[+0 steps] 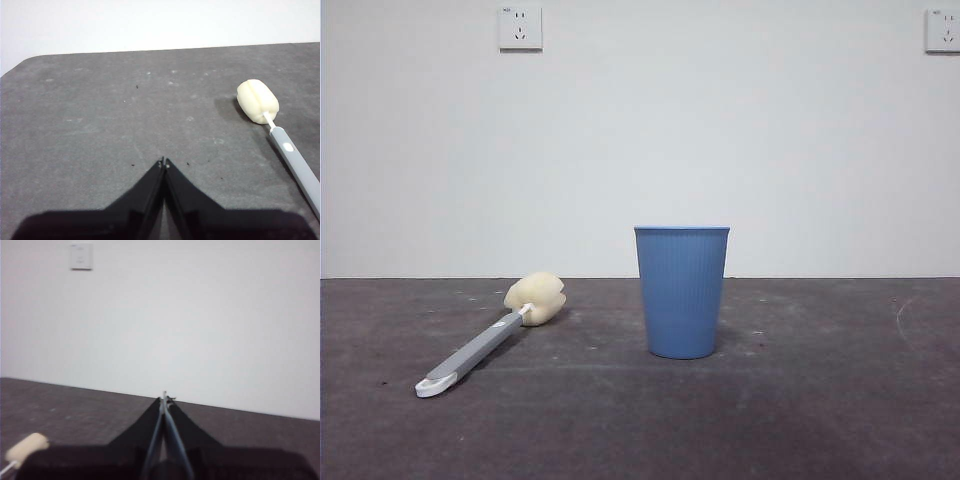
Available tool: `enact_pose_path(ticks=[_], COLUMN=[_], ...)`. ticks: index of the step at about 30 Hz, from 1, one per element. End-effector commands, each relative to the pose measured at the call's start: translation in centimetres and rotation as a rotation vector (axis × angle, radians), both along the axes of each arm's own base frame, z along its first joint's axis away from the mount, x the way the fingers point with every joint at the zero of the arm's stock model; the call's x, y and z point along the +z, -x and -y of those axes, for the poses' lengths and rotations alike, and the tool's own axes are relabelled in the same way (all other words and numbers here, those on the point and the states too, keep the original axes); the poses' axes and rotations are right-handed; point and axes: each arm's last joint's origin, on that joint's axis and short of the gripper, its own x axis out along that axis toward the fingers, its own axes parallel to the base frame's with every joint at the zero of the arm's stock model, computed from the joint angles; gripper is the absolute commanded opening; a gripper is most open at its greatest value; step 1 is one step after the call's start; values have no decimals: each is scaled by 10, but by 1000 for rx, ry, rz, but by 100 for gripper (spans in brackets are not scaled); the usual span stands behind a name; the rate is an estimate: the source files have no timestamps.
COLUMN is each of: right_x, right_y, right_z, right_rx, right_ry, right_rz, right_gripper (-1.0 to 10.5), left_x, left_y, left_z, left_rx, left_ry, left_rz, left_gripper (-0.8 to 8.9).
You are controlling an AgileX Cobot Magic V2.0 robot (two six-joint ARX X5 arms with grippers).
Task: Pick up the cup brush,pick up the cup,insert the brush into the cup,clean the cup,put the cup brush back,put the cup back to the fixed position on the table
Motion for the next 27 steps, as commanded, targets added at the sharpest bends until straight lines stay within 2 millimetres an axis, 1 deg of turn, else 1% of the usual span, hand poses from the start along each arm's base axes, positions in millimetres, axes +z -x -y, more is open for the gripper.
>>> enact_pose_path(ticks=[1, 6, 12, 16, 17, 22, 24, 27], right_x=[-25, -61, -97, -121, -127, -143, -142, -142], right_y=[-7, -15, -19, -24, -24, -22, -22, -22], right_z=[1, 6, 11, 12, 12, 10, 9, 10], right_rx=[-27, -91, -145, -125, -109, -28, 5, -5], right_ry=[-54, -104, -133, -123, -109, 5, 28, 33], right_rz=[-12, -15, -62, -147, -193, -345, -332, -331], right_gripper=[2, 2, 2, 2, 2, 2, 2, 2], left_x=[-4, -4, -4, -4, -4, -4, -4, -4], left_y=[-1, -1, -1, -1, -1, -1, -1, -1], left_z=[0, 0, 0, 0, 0, 0, 0, 0], left_rx=[5, 5, 5, 5, 5, 5, 6, 6], left_ry=[6, 6, 6, 6, 6, 6, 6, 6], left_rz=[-5, -5, -5, -5, -5, -5, -5, -5], left_gripper=[-3, -3, -3, -3, -3, -3, -3, -3])
